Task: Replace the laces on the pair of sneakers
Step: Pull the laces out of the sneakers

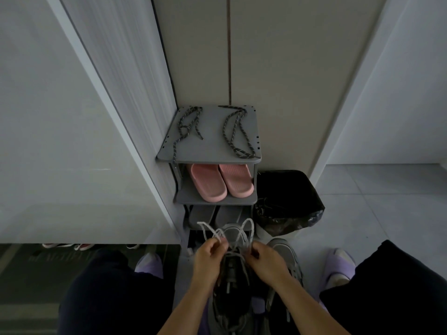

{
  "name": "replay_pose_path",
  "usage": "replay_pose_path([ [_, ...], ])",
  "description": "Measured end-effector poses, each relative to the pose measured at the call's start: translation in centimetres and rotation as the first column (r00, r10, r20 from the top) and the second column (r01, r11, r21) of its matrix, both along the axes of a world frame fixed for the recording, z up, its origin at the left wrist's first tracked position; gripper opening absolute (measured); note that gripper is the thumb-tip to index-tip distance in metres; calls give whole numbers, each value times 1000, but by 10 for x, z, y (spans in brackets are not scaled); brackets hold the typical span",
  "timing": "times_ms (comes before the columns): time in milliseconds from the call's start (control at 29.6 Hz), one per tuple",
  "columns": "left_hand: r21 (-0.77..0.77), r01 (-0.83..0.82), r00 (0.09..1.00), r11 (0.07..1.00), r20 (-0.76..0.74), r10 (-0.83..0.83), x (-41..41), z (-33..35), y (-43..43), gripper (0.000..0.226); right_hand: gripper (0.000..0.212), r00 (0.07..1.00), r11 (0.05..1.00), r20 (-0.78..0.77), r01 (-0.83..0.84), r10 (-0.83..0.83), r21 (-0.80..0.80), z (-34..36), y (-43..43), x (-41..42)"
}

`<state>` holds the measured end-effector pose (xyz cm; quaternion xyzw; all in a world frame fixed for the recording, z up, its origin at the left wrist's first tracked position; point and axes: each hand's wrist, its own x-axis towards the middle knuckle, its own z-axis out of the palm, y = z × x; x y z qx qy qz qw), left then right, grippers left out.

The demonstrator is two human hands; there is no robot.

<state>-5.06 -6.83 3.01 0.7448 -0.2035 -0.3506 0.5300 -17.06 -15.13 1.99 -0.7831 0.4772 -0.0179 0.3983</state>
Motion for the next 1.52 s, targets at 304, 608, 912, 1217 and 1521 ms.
replay_pose_path([
  [304,-60,-90,989,994,-125,82,7,13,-2,28,29,998,995,-24,-53,55,84,6,-4,12],
  [608,-363,-255,952,896,-254,169,39,87,-18,22,22,997,999,-67,-30,31,12,3,3,15],
  [912,-196,-209,961,958,-224,164,42,44,0,13,19,999,997,-32,-19,21,75,5,7,21],
  [1217,187,54,989,981,124,-78,-1,-19,17,16,27,962,975,169,197,-213,105,6,-5,12],
  [1521,312,107,971,944,173,-167,1,-17,14,26,13,887,892,347,139,-305,429,29,-42,-10],
])
